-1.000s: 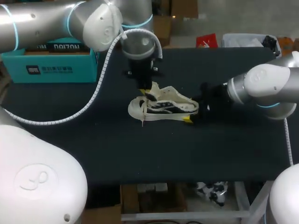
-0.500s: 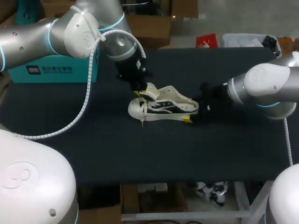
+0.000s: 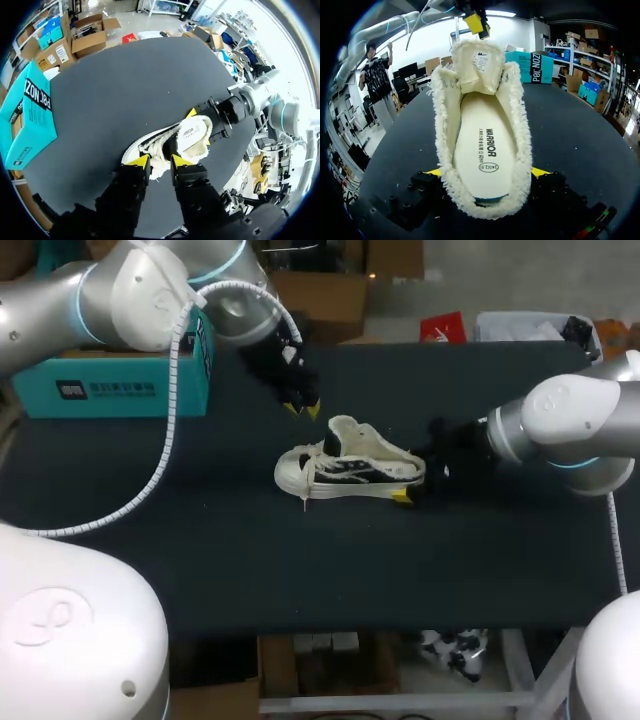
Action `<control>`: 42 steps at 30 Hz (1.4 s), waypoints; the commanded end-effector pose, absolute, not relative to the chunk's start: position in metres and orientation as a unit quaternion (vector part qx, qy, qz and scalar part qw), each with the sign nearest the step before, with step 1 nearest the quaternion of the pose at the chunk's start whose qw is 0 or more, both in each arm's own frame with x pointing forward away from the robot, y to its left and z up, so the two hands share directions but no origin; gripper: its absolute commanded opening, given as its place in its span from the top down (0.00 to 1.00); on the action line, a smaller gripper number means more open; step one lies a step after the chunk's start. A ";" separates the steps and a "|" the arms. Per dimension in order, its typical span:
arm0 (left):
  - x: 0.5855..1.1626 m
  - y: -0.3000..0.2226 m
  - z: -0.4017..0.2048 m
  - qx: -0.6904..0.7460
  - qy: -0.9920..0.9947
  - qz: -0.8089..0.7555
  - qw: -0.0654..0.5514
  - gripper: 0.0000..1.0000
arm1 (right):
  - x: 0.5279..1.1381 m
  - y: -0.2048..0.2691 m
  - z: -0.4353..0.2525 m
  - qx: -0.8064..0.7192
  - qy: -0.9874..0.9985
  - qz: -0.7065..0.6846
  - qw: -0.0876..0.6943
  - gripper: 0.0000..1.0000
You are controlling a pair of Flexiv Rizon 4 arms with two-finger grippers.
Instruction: Open the shoe tongue, take the insole out of the shoe, put the insole back into the shoe, and pack the shoe into the shoebox
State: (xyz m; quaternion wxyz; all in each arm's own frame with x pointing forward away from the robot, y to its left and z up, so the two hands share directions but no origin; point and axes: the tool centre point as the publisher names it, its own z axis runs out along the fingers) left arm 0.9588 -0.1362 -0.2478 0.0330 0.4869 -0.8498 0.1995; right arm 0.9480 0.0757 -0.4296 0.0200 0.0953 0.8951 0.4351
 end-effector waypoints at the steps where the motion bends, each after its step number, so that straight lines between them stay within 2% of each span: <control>1: 0.939 -0.140 -0.213 0.307 -0.927 0.212 0.032 1.00 | 0.950 0.076 -0.435 0.095 0.895 0.436 0.019 1.00; 5: 0.930 -0.155 -0.201 0.040 -0.972 0.200 0.115 1.00 | 0.950 0.076 -0.435 0.095 0.895 0.436 0.019 1.00; 7: 0.926 -0.170 -0.196 -0.012 -0.979 0.168 0.114 1.00 | 0.950 0.076 -0.435 0.095 0.895 0.436 0.019 1.00; 8: 0.925 -0.182 -0.195 0.040 -0.986 0.149 0.069 1.00 | 0.950 0.076 -0.435 0.095 0.895 0.436 0.019 1.00; 21: 0.925 -0.182 -0.195 0.040 -0.986 0.149 0.069 1.00 | 0.950 0.076 -0.435 0.095 0.895 0.436 0.019 1.00; 22: 0.928 -0.184 -0.197 -0.006 -0.983 0.153 0.099 1.00 | 0.950 0.076 -0.435 0.095 0.895 0.436 0.019 1.00; 24: 0.938 -0.192 -0.204 -0.021 -0.982 0.155 0.105 1.00 | 0.950 0.076 -0.435 0.095 0.895 0.436 0.019 1.00; 30: 0.940 -0.214 -0.232 -0.072 -0.982 0.140 0.102 1.00 | 0.950 0.076 -0.435 0.095 0.895 0.436 0.019 1.00; 42: 0.946 -0.219 -0.281 -0.122 -0.979 0.120 0.114 1.00 | 0.950 0.076 -0.435 0.095 0.895 0.436 0.019 1.00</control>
